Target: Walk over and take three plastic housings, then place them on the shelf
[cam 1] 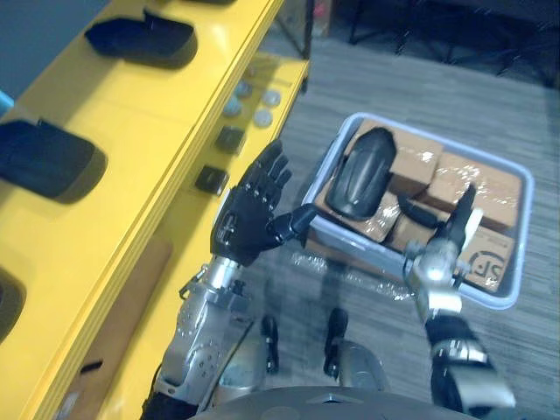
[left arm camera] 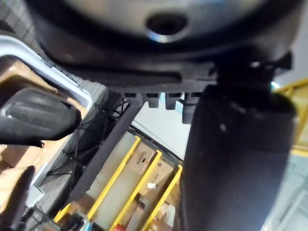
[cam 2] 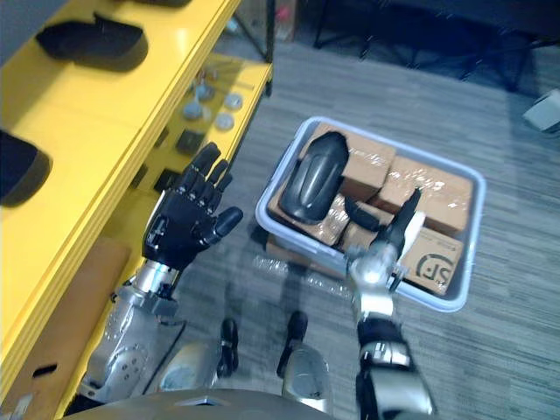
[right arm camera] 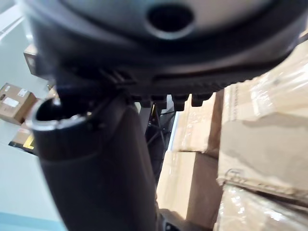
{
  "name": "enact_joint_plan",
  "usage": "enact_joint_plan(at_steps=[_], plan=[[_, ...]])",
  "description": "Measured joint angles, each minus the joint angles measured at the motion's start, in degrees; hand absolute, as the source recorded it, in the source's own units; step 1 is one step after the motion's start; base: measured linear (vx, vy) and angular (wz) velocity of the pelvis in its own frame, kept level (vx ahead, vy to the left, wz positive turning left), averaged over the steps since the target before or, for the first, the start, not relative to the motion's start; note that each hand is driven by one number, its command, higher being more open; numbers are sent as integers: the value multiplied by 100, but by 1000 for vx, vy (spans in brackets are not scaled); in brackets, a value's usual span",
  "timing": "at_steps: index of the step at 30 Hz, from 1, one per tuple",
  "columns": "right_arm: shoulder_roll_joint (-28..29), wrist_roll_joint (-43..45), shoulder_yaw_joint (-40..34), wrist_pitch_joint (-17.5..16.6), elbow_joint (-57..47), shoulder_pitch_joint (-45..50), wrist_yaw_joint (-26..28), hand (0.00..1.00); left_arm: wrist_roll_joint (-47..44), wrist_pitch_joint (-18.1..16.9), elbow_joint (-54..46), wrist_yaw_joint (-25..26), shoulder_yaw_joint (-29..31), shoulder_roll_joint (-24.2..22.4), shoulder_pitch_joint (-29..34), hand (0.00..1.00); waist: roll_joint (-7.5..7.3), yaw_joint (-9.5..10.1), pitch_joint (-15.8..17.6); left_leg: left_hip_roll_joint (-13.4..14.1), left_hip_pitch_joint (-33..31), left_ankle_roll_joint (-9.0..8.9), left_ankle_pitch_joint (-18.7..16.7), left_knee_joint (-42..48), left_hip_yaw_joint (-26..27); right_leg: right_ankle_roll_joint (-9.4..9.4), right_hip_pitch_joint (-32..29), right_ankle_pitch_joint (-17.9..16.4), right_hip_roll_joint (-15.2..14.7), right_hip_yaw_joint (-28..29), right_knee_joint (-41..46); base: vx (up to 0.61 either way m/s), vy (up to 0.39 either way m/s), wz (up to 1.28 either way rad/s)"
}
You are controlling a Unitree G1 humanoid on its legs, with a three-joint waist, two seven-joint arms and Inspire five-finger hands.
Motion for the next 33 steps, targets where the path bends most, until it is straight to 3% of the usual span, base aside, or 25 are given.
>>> enact_joint_plan(at_steps=[4,7,14,15,17,21,24,33], plan=[[-419,389,87,18,571,-906,228,100,-18,32,68,-11,-19,5,-45,100,172,168,344,17,-269,-4,-4,195,-169,-54,19,230,93,-132,-284,-66,-6,17],[-432,610,192,111,899,-1160,293,100,-41,82,184,-38,-20,22,-85,100,105,185,463,19,-335,-9,-8,257,-280,-68,57,261,124,-229,-347,-33,-4,15],[-1106,1174,231,961,2339,-2177,932,100,-177,89,812,67,-80,64,-541,100,118,387,740,22,-647,8,-34,532,-420,-78,-31,317,126,-400,-370,-70,40,9],[-1154,1172,231,1063,2410,-2279,976,0,-226,89,843,84,-88,64,-541,100,118,394,765,23,-654,8,-34,539,-427,-79,-32,317,126,-416,-368,-59,32,9],[-1420,1143,192,1506,2614,-2518,1120,0,-238,89,992,160,-156,63,-565,100,117,456,791,21,-739,5,-27,570,-519,-81,-44,316,134,-539,-379,-55,25,18],[-1683,920,46,2008,2899,-2732,1213,0,-238,89,1103,258,-194,61,-565,100,80,519,814,19,-738,-9,-2,556,-579,-113,-22,289,133,-617,-348,-29,18,11],[-1957,858,16,2440,3061,-2817,1776,0,-239,89,1229,263,-174,60,-727,100,43,538,838,19,-719,-60,78,491,-648,-144,-2,267,140,-709,-332,-39,4,9],[-2105,255,-539,2806,3208,-2961,1940,0,-238,80,1235,297,-175,53,-689,100,42,578,889,30,-504,-172,267,186,-755,-234,112,200,160,-856,-294,-25,-11,7]])
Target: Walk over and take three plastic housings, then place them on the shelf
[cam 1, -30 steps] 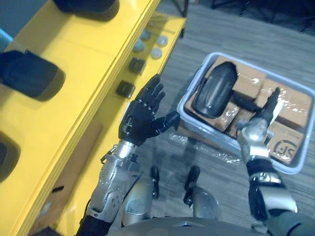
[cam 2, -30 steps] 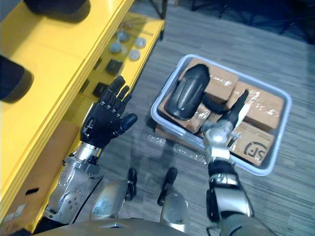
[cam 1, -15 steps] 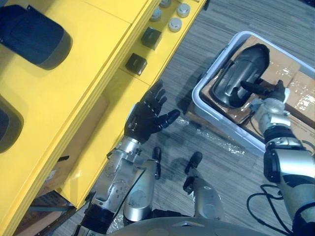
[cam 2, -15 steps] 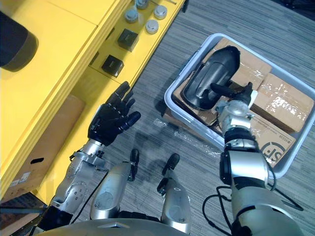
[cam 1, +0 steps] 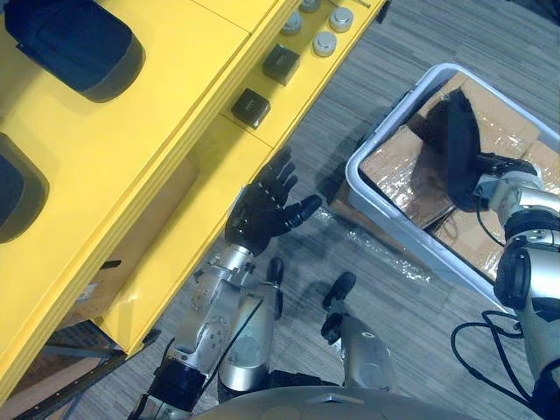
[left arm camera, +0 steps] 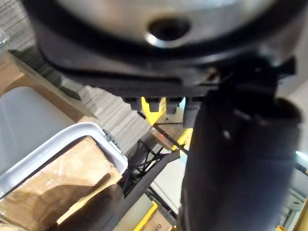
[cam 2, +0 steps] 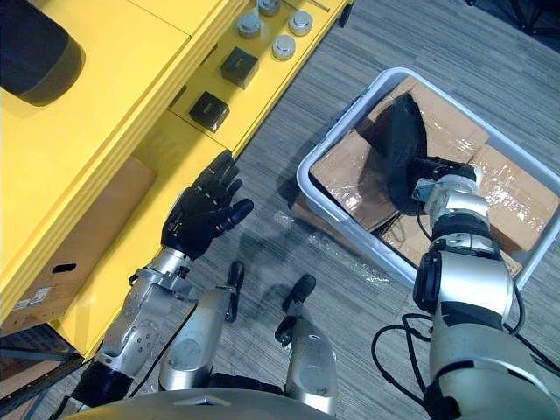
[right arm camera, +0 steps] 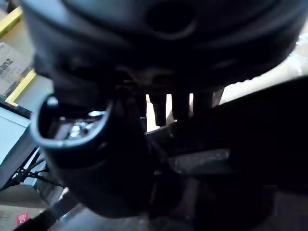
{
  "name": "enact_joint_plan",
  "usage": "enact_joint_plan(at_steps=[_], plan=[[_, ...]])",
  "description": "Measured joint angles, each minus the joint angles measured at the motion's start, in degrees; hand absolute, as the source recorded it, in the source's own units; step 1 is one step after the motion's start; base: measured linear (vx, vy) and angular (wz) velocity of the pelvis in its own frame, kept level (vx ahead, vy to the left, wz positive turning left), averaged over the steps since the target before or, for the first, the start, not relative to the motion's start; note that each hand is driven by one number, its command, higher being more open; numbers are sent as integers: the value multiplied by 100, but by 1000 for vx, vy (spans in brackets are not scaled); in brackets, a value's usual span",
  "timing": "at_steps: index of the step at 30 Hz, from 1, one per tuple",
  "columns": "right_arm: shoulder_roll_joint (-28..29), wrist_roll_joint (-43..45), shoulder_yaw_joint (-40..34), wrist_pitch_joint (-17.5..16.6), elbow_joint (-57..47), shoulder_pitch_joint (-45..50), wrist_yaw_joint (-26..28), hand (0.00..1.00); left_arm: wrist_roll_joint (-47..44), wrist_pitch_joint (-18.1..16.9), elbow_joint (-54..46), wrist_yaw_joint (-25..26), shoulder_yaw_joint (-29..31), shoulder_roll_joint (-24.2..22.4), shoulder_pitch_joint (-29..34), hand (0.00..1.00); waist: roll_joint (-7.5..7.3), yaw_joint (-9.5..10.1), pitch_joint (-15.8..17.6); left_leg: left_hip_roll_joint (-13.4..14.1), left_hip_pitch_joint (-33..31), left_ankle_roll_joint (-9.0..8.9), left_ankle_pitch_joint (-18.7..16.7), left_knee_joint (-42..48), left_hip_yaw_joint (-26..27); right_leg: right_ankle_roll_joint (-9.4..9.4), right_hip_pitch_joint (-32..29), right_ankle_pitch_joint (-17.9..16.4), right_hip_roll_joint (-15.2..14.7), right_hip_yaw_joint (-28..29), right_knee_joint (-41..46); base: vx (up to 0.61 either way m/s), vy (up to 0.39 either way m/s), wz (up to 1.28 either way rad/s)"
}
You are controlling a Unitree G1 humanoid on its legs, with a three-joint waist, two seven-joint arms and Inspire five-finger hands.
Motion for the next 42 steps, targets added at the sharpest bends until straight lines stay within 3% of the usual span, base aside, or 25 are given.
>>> enact_joint_plan(at_steps=[7,16,21,25,29,31,33,35,37,42], plan=[[30,34,-360,-19,-118,326,-53,0,-236,-249,-12,226,260,-48,115,100,-36,47,22,0,204,-10,7,-59,-62,-15,135,-123,-31,-29,197,15,31,6],[399,-737,-95,-246,-536,1068,-781,0,-102,-286,-453,-40,366,44,718,100,-83,-12,32,-23,850,-56,55,-432,-60,13,472,-437,-136,-33,547,15,4,2],[438,-1960,532,-206,-2004,1723,-1252,0,530,128,-799,-298,156,152,502,100,-88,-313,6,-4,1167,-56,88,-673,168,17,562,-440,-127,186,525,17,2,-22],[665,-2785,596,-256,-2684,2167,-1613,0,735,598,-791,-334,-42,169,392,100,-239,-585,-533,48,1412,-55,91,-956,503,69,589,-389,-30,499,307,83,3,-40],[680,-3457,623,-632,-2834,2572,-1833,0,641,1178,-761,-463,-187,159,172,100,-344,-757,-991,99,1595,-70,80,-1081,707,74,693,-330,69,675,76,84,-24,-30],[677,-3600,632,-770,-3024,2657,-1857,0,482,1450,-606,-504,-258,133,-2,100,-344,-783,-1062,120,1649,-81,73,-1108,798,76,715,-274,103,791,1,20,-3,-26],[675,-3770,780,-973,-3352,2805,-1854,0,128,1875,-233,-452,-346,74,-202,100,-340,-817,-1073,131,1774,-85,68,-1158,893,73,811,-212,138,862,-103,-14,9,-26],[677,-4035,1114,-1284,-3733,2970,-1833,0,-299,2402,684,-289,-491,-14,-502,100,-355,-918,-1178,151,1796,-103,36,-1160,971,86,840,-152,176,932,-212,-51,20,-17],[677,-4265,1342,-1550,-3857,3012,-1813,0,-637,2713,1492,-94,-575,-92,-712,100,-375,-941,-1225,168,1813,-110,28,-1162,1057,96,841,-107,200,993,-279,-58,12,-23],[794,-4592,1811,-2044,-3962,3019,-1702,0,-776,2872,2908,161,-860,-181,-1180,100,-470,-1042,-1267,190,1849,-122,22,-1179,1220,87,831,-27,239,1148,-386,-51,16,-18]])
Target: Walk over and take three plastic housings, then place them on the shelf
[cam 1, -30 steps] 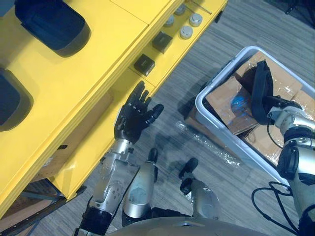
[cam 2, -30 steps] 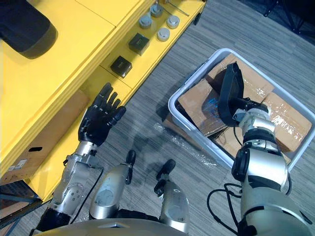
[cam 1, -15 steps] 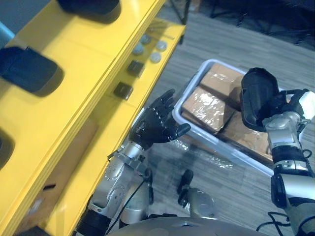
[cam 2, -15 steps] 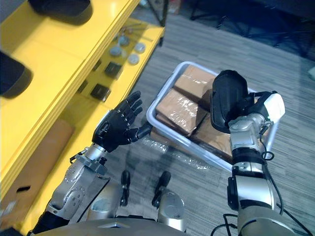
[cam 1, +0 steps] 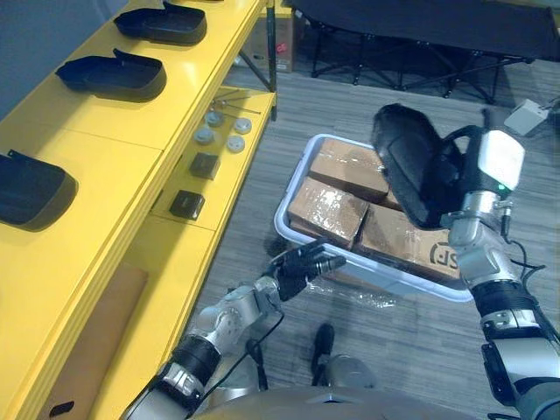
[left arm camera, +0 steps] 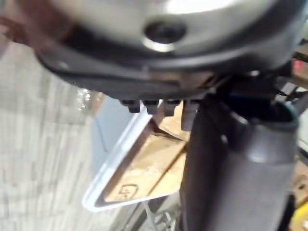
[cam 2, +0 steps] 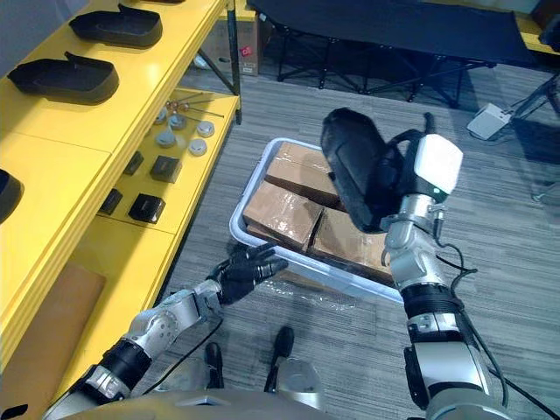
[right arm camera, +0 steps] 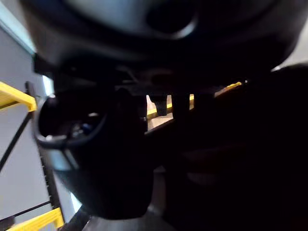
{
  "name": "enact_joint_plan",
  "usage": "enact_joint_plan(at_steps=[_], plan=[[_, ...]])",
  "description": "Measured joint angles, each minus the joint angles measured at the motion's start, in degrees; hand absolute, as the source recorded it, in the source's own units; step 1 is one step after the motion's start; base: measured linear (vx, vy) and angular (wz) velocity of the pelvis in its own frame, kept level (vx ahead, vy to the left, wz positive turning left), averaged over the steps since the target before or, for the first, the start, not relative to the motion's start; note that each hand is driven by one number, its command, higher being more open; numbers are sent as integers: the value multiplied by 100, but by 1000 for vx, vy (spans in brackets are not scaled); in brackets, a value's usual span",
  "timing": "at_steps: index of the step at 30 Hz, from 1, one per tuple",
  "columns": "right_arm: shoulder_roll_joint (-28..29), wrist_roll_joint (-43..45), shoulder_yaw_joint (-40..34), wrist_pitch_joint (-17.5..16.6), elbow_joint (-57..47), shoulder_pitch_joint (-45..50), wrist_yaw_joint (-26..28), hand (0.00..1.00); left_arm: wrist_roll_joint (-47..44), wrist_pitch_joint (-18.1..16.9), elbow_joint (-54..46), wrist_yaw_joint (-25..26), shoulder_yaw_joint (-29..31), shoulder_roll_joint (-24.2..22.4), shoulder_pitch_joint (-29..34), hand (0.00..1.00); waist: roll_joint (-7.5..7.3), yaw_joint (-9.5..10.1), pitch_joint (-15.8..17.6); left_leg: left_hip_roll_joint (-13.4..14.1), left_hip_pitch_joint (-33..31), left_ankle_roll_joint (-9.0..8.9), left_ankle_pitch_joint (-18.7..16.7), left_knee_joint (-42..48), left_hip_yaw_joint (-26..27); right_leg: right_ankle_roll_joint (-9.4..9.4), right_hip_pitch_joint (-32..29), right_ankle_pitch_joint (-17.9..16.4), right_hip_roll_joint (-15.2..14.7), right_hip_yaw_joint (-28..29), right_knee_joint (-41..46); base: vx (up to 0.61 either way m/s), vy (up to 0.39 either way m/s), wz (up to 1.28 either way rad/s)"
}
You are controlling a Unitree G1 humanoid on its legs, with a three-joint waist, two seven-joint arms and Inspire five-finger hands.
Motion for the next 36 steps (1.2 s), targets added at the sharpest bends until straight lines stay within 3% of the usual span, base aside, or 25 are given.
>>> enact_joint_plan(at_steps=[3,5,8,13,15,24,31,36], plan=[[215,-107,104,-134,-2,15,-1,0,-301,-219,390,159,8,-148,-367,100,-56,-26,-9,12,5,-23,-16,13,91,12,-45,28,13,98,0,-33,27,-17],[409,-130,173,-290,-2,18,-12,0,-647,-548,693,278,83,-290,-851,100,-121,-39,-41,20,-68,-28,-29,41,148,15,-142,76,19,152,1,-30,38,-16],[654,-139,289,-416,-178,40,-20,0,-1342,-867,1000,301,501,-437,-1368,100,-259,-47,-45,60,-101,-46,-64,67,275,-5,-232,130,60,290,2,-7,26,-22],[869,-154,299,-780,-483,40,-162,0,-2465,-1216,1126,273,833,-441,-1749,100,-361,-159,-51,104,-259,-44,-181,247,310,31,-338,168,86,343,4,-2,34,-7],[992,-153,324,-909,-486,41,-288,0,-2888,-1237,1157,175,907,-442,-1757,100,-387,-160,-55,95,-260,-28,-208,261,353,71,-357,198,77,421,4,4,70,-9],[1417,-150,665,-1237,-766,41,-641,0,-2902,-1087,1592,25,562,-577,-1694,100,-393,-136,-54,54,-283,34,-280,366,381,109,-350,236,22,462,3,-32,48,-2],[1421,-133,913,-1282,-863,47,-624,0,-3056,-1101,1731,-664,207,-674,-1544,100,-399,-147,-51,46,-314,44,-314,442,383,94,-351,246,10,467,3,-45,18,-1],[1480,-76,998,-1421,-865,217,-546,0,-3242,-1355,1730,-1084,-53,-752,-1535,100,-398,-160,-51,44,-304,44,-314,436,391,93,-352,247,11,470,3,0,0,0]])
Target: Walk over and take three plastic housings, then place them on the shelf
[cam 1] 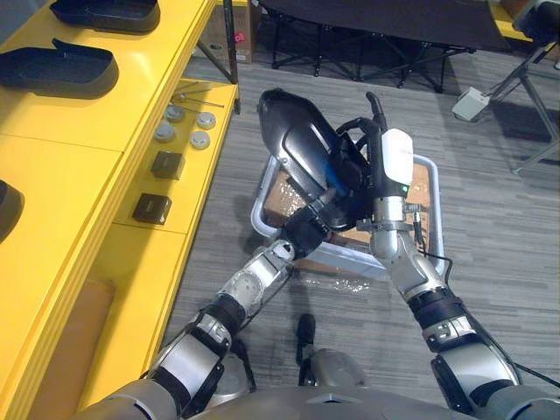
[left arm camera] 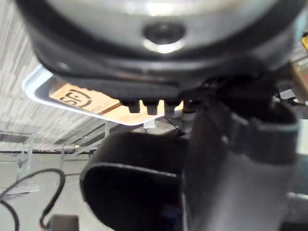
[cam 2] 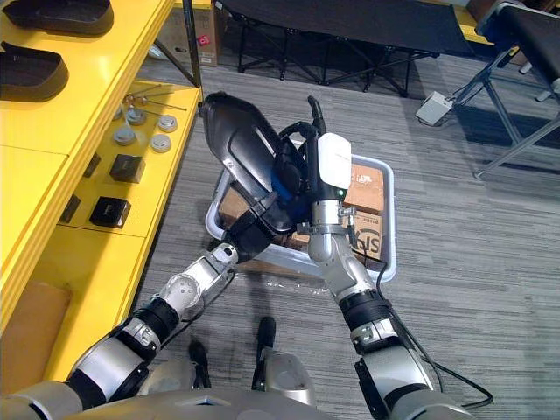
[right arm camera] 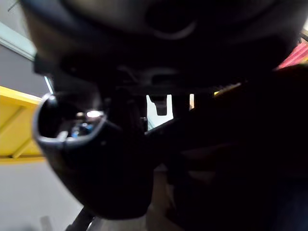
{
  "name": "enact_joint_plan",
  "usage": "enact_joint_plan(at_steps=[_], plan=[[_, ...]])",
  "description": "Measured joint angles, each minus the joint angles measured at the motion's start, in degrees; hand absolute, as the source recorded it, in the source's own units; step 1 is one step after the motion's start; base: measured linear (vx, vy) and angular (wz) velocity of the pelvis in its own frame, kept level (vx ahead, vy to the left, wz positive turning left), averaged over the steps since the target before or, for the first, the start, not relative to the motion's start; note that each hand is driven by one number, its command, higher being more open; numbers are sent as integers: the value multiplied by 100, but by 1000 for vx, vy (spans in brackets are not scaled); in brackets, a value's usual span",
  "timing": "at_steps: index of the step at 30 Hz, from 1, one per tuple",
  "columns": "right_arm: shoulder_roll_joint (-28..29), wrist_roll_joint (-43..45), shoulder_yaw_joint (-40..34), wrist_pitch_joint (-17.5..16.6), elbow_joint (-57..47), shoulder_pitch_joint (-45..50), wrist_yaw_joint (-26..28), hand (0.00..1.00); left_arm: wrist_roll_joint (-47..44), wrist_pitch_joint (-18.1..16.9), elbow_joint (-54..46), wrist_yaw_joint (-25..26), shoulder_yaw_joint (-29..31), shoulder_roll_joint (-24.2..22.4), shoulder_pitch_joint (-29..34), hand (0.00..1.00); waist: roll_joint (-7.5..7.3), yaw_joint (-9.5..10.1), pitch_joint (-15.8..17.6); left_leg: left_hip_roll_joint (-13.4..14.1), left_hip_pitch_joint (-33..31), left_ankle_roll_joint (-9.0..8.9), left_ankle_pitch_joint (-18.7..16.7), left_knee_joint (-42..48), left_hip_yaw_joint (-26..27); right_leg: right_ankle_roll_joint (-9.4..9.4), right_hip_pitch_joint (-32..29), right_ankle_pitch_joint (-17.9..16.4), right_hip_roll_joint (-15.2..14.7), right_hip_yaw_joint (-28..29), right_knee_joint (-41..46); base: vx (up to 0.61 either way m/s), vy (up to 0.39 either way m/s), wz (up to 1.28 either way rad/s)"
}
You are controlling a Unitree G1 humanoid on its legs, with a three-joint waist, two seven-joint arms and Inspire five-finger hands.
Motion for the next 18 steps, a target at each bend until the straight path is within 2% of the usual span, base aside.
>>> enact_joint_plan(at_steps=[5,6,11,14,18], plan=[[143,181,-41,-220,-5,267,-25,0,-344,-365,-35,-28,-44,-75,11,100,0,-7,-1,-5,27,1,1,-16,27,-2,3,0,-4,50,-1,-12,12,-1],[162,228,-57,-279,-19,352,-25,0,-346,-408,-34,-8,-47,-68,31,0,0,-12,0,-9,28,2,1,-19,36,-4,-1,1,-9,60,-3,0,0,0],[178,284,-82,-468,-219,658,-43,0,-350,-571,-34,64,-54,-71,116,0,-1,-28,-1,-13,54,4,4,-43,61,-9,-1,4,-11,89,-6,-19,10,-2],[231,284,-73,-615,-248,890,-127,0,-269,-626,-39,383,-34,-72,178,0,-10,-31,-7,-25,104,8,28,-120,86,-10,5,5,-13,107,-8,-25,12,-3],[337,284,-52,-643,-248,1129,-143,0,228,-610,-41,691,-32,-69,218,0,-42,-34,-27,-29,127,8,28,-144,99,-10,11,5,-15,110,-13,0,0,0]])
